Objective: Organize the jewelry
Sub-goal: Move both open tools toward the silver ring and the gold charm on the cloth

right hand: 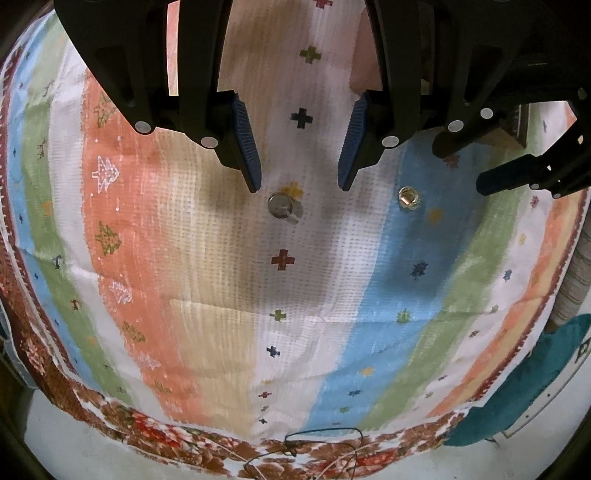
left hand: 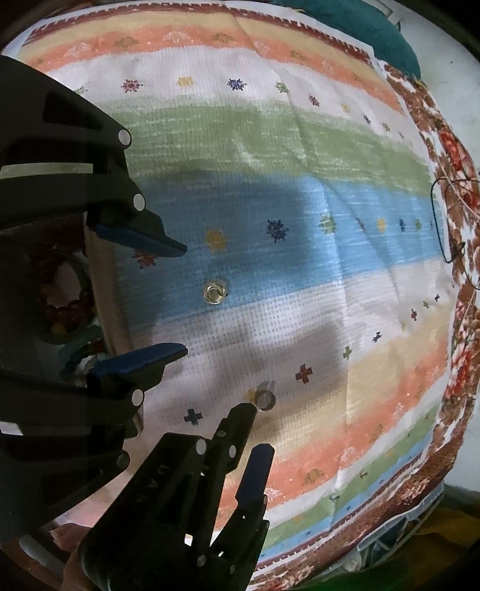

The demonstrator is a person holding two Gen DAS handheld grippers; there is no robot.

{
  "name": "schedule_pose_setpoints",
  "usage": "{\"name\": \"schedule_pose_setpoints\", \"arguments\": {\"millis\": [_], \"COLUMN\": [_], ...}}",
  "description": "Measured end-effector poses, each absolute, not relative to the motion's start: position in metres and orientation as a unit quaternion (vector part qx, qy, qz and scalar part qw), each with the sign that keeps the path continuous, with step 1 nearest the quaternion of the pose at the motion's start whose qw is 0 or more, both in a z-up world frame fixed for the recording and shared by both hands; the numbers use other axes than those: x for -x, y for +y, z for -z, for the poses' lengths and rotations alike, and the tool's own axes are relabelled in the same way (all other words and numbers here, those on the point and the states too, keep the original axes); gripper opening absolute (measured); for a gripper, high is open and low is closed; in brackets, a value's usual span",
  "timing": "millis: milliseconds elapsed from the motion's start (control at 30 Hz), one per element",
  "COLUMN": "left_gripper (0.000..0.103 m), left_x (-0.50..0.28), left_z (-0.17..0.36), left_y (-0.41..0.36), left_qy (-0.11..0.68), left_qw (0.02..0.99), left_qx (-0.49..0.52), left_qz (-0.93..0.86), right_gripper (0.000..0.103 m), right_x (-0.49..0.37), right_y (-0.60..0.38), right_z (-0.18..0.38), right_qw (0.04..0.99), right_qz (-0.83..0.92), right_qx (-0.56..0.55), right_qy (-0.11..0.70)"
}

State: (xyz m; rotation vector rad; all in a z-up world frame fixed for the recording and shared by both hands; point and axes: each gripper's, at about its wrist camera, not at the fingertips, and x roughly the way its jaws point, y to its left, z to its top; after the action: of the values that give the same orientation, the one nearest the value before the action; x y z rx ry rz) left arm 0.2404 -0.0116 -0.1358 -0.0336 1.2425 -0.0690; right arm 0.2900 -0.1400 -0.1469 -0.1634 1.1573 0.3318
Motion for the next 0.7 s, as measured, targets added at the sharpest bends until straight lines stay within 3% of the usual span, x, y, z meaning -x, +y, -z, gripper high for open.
{"name": "schedule_pose_setpoints", "arguments": {"millis": [600,700], "left_gripper": [0.048,0.046], "left_x": [-0.273,-0.277], "left_z": [0.169,0.173], "left_y": [-0.013,-0.011], "left_qy": [0.613,0.618], "left_qw": [0.787,0.783], "left_qx": [0.044,0.051], "left_qz": [0.048,0.051], "right_gripper": [0.043,0.037], "right_x": [-0.324,-0.328], "right_y": [-0.141,-0.138], "right_z": [0.177,0.18], "right_qw": [0.802,0.8], "right_qz": [-0.154,-0.155], "right_qx": [0.048,0.049], "right_qy": [0.576,0.578]}}
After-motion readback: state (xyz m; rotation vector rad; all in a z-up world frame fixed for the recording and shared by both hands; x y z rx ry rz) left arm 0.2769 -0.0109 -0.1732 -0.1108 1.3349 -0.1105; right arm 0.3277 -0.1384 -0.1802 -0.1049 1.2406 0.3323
